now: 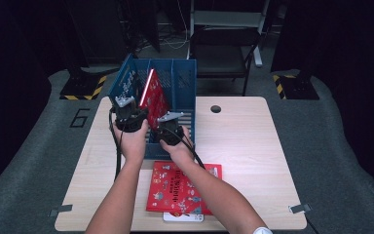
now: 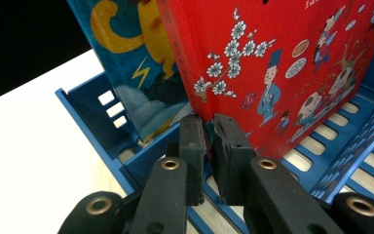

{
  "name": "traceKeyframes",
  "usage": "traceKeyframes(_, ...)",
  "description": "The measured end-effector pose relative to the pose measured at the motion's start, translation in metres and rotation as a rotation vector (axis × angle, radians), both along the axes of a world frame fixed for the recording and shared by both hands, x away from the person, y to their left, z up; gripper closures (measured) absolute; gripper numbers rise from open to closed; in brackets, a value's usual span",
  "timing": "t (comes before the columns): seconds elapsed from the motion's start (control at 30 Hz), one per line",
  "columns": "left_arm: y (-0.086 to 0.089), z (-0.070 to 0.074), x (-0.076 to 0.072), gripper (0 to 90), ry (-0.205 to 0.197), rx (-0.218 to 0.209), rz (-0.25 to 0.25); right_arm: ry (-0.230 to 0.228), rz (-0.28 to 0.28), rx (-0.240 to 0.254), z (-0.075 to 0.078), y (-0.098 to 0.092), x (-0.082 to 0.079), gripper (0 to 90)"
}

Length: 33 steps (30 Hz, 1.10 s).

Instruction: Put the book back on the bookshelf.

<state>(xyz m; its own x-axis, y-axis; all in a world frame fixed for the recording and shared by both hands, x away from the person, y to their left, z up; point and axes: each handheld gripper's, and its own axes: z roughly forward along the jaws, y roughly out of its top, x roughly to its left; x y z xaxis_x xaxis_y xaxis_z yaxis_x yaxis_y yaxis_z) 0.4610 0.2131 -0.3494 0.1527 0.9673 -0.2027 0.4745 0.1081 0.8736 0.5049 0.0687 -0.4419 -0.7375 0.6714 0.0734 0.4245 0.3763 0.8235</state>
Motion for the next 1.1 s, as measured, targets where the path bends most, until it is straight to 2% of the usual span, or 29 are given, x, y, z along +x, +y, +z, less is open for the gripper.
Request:
traceKeyframes(0.17,-0.001,0.0,0.003,79.8,0.007,-0.001,0.003,0.016,-0.01,0.004,-0.001,0.001,0.003,82.6)
traceKeyframes(0.3,-0.003,0.002,0.006,79.8,0.011,0.011,0.006,0.004,-0.007,-0.002,0.0,0.001,0.007,82.6)
traceKeyframes(0.4,-0.003,0.003,0.008,79.7,0.012,0.014,0.006,0.006,-0.018,0.0,0.001,0.001,0.01,82.6)
traceKeyframes(0.43,-0.004,0.003,0.009,79.7,0.008,0.015,0.008,0.02,-0.023,0.009,0.001,0.001,0.011,82.6)
traceKeyframes(0.53,-0.005,0.004,0.011,79.8,0.013,0.015,0.013,0.014,-0.029,0.008,0.002,0.002,0.013,82.5)
traceKeyframes(0.77,-0.004,0.007,0.013,79.7,0.016,0.027,0.022,0.013,-0.016,0.004,0.004,0.005,0.016,82.6)
traceKeyframes(1.1,-0.005,0.01,0.017,79.6,0.016,0.048,0.03,0.027,-0.027,0.014,0.007,0.008,0.019,82.5)
